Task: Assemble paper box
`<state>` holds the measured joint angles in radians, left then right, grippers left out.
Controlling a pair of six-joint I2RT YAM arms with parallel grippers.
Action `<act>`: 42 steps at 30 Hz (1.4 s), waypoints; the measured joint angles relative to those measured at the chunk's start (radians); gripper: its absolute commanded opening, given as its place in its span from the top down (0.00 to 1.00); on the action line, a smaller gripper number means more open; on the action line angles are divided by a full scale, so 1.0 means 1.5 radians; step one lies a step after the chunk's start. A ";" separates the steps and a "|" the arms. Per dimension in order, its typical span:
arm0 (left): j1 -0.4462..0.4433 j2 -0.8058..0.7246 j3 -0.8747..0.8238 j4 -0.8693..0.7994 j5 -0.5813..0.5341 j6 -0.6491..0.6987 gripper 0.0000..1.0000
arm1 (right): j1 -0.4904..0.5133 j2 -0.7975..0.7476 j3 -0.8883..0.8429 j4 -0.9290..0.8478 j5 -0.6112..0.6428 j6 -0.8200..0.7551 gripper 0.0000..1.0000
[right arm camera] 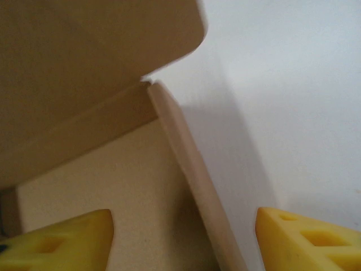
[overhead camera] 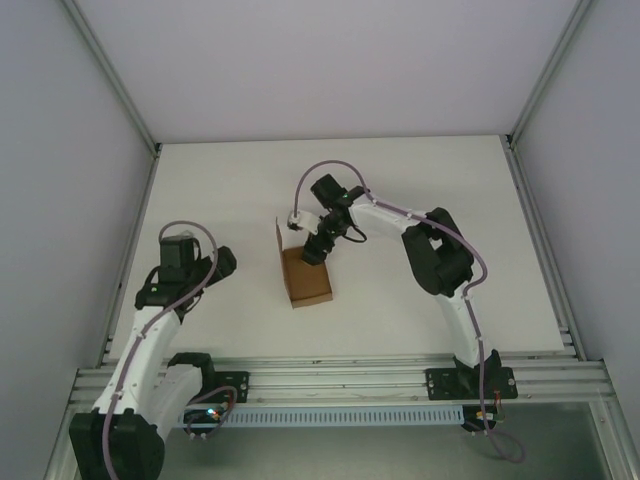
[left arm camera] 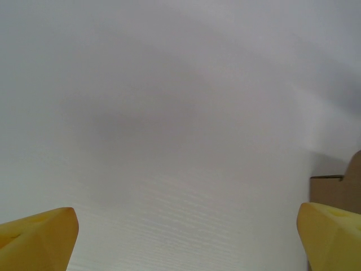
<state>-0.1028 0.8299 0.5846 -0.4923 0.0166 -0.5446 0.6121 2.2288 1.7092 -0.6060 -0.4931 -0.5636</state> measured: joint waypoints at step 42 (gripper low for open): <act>-0.189 0.206 0.134 0.135 0.208 0.304 0.08 | 0.045 -0.528 -0.428 0.143 0.435 0.494 0.00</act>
<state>-0.3866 1.1389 0.7853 -0.2901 0.3286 -0.0887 0.6796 1.4361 1.0679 -0.3912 0.1596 0.1776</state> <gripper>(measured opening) 0.961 0.993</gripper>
